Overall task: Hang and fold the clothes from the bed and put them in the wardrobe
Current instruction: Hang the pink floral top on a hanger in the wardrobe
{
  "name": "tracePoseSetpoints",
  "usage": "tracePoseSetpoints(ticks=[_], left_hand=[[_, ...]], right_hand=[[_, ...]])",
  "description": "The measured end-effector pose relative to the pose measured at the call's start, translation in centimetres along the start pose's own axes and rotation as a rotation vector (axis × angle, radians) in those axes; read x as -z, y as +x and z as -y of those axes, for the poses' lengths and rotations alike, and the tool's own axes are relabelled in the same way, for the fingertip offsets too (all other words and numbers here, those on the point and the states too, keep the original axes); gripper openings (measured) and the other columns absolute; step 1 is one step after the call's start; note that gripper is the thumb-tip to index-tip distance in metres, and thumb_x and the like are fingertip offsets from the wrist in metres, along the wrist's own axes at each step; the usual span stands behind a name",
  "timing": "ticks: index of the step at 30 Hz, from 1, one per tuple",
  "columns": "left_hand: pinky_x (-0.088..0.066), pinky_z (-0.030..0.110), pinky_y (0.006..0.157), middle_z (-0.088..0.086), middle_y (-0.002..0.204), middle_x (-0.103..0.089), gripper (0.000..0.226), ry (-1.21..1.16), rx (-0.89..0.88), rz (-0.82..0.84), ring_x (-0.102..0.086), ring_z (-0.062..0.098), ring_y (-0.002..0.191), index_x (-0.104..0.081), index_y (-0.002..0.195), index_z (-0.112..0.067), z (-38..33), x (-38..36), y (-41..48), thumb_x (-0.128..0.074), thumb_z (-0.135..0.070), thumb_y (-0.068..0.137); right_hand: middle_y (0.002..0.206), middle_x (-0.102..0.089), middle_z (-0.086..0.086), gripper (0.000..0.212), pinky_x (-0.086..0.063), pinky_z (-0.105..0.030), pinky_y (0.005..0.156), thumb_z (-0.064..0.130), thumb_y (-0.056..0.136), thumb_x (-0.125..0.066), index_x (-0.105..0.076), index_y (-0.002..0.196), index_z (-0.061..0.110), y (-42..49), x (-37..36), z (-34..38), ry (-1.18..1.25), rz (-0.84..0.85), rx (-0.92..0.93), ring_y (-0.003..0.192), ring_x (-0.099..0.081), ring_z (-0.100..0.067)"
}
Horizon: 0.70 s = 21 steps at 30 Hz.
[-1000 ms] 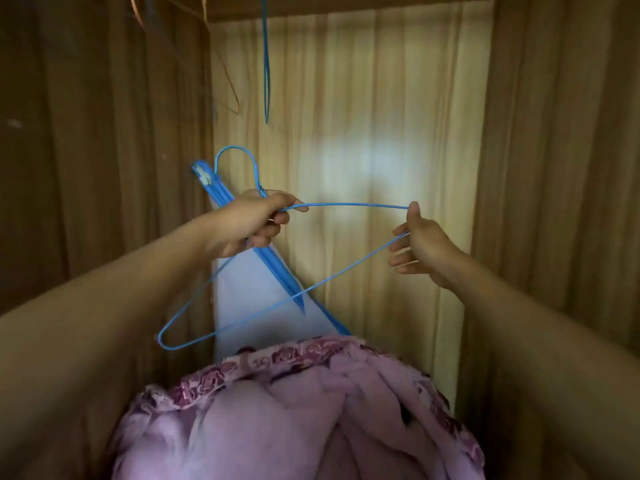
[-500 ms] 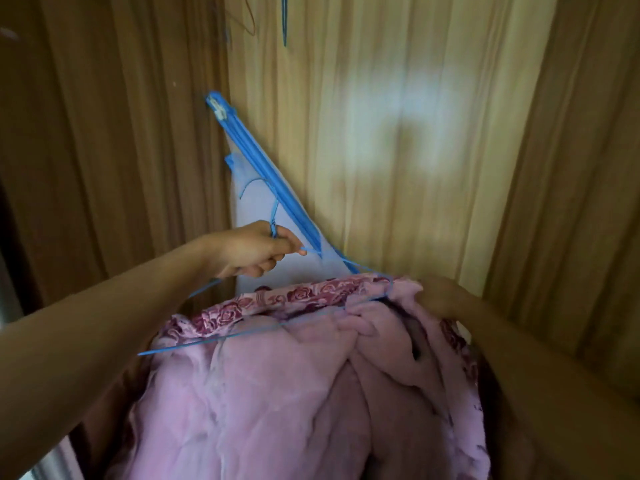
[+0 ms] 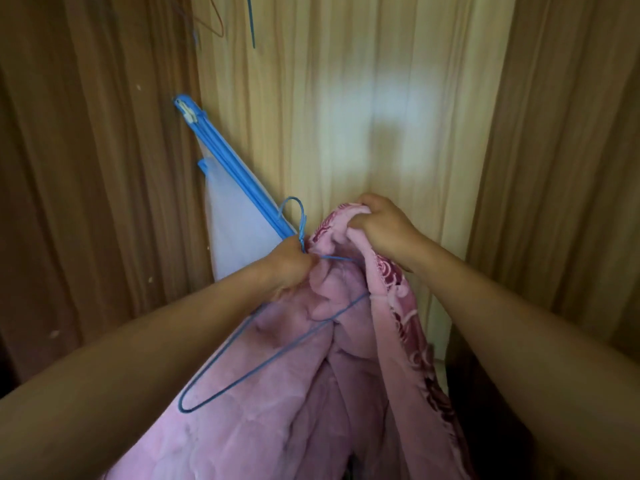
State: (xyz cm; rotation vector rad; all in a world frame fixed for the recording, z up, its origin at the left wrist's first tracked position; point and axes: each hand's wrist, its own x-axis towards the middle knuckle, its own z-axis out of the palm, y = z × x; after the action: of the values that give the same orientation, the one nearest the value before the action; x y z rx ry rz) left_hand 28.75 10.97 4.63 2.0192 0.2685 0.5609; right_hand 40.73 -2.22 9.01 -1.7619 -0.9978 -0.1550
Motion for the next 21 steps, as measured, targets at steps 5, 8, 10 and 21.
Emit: tracePoseSetpoints(ticks=[5, 8, 10, 21], left_hand=[[-0.030, 0.010, 0.036, -0.008, 0.053, -0.065, 0.023, -0.110, -0.073, -0.153, -0.036, -0.002, 0.040, -0.061, 0.091, -0.024, 1.1, -2.2, -0.1, -0.048, -0.005, 0.097], [-0.036, 0.016, 0.039, -0.006, 0.052, -0.058, 0.025, -0.141, -0.033, -0.147, -0.048, 0.008, 0.044, -0.064, 0.079, -0.016, 1.9, -0.3, 0.3, -0.053, 0.004, 0.089], [-0.035, 0.019, 0.039, 0.000, 0.054, -0.056, 0.023, -0.135, -0.058, -0.103, -0.046, 0.014, 0.046, -0.061, 0.075, -0.015, 2.0, 1.2, 0.3, -0.058, 0.005, 0.086], [-0.044, 0.031, 0.078, -0.005, 0.119, -0.071, 0.063, 0.088, 0.268, 0.260, -0.066, 0.014, 0.105, -0.041, 0.140, -0.048, 6.1, 11.5, 0.3, -0.062, -0.038, 0.082]], right_hand=[[0.075, -0.060, 0.004, 0.024, -0.040, -0.029, 0.061, 0.033, 0.056, -0.062, -0.058, 0.075, 0.018, -0.8, -1.0, 3.1, -0.199, 0.268, -0.004, 0.072, -0.056, -0.016], [0.107, -0.066, 0.001, 0.035, -0.044, -0.024, 0.068, 0.041, 0.072, -0.075, -0.058, 0.100, 0.028, -1.0, 0.4, 1.9, -0.618, 0.612, -0.035, 0.091, -0.061, -0.018], [0.147, -0.046, -0.003, 0.095, -0.046, -0.031, 0.099, 0.051, 0.065, -0.085, -0.039, 0.145, 0.028, -1.2, 0.7, 0.2, -0.833, 0.627, -0.044, 0.125, -0.052, -0.024], [0.125, -0.066, 0.001, 0.073, -0.049, -0.032, 0.098, 0.026, 0.069, -0.072, -0.052, 0.139, 0.024, -2.5, -1.0, -4.3, -0.429, 0.437, 0.147, 0.109, -0.062, -0.013]])
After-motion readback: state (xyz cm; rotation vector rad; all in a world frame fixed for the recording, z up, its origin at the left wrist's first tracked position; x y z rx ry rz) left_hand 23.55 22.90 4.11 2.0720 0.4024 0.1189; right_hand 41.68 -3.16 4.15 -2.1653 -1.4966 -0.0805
